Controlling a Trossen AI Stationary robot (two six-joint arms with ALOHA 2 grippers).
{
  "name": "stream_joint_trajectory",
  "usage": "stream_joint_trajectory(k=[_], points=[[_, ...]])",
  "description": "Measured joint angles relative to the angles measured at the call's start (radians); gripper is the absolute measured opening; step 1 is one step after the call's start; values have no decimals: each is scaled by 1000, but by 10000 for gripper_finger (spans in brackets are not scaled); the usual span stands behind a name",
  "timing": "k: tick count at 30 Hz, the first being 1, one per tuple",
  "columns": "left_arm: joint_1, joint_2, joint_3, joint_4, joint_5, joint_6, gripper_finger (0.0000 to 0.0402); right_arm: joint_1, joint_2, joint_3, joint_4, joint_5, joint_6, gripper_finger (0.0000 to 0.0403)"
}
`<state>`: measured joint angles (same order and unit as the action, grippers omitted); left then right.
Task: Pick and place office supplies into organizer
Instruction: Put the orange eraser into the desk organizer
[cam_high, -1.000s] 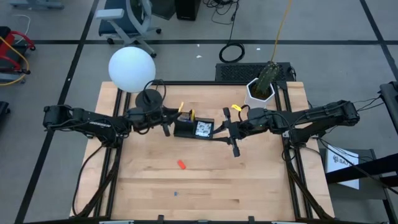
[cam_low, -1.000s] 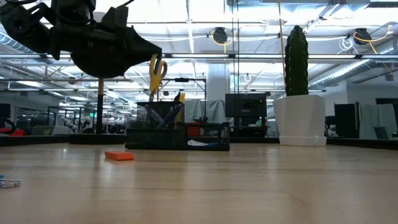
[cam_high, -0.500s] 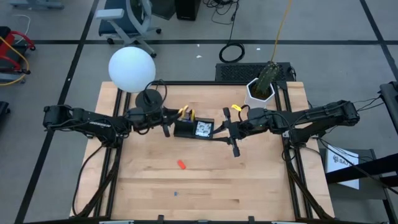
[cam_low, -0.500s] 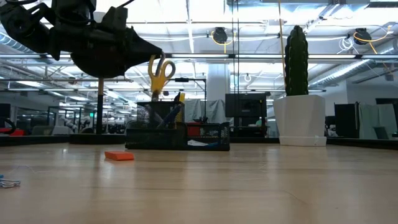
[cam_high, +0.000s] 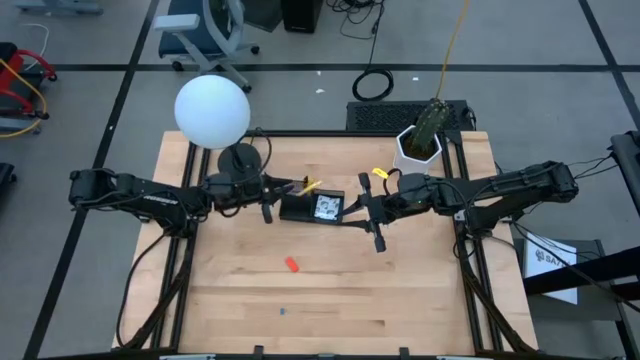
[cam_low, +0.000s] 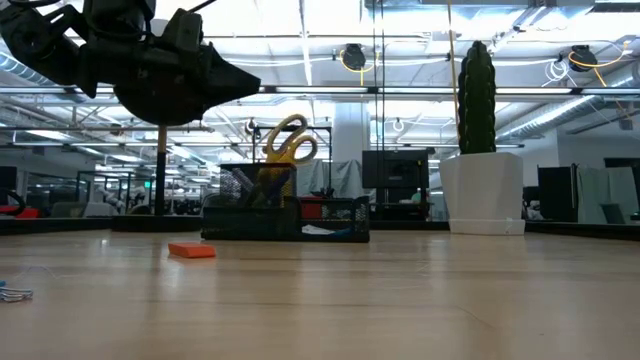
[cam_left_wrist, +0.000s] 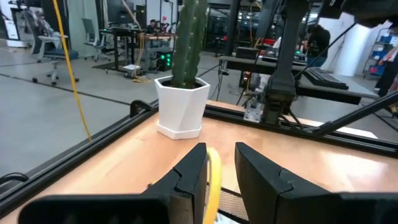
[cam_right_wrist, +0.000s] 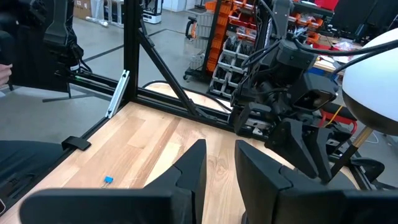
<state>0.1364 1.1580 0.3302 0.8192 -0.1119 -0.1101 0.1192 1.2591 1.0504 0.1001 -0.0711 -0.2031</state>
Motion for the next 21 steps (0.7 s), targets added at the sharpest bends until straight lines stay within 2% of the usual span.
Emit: stream_joint_trajectory(k=[7, 16, 21], points=[[0, -9, 0, 8, 51, 23, 88, 0, 0, 0, 0, 0, 0, 75], [-1, -9, 0, 22, 266, 82, 89, 0, 0, 0, 0, 0, 0, 75], [-18, -9, 0, 23, 311, 100, 125, 0, 0, 0, 0, 0, 0, 75]])
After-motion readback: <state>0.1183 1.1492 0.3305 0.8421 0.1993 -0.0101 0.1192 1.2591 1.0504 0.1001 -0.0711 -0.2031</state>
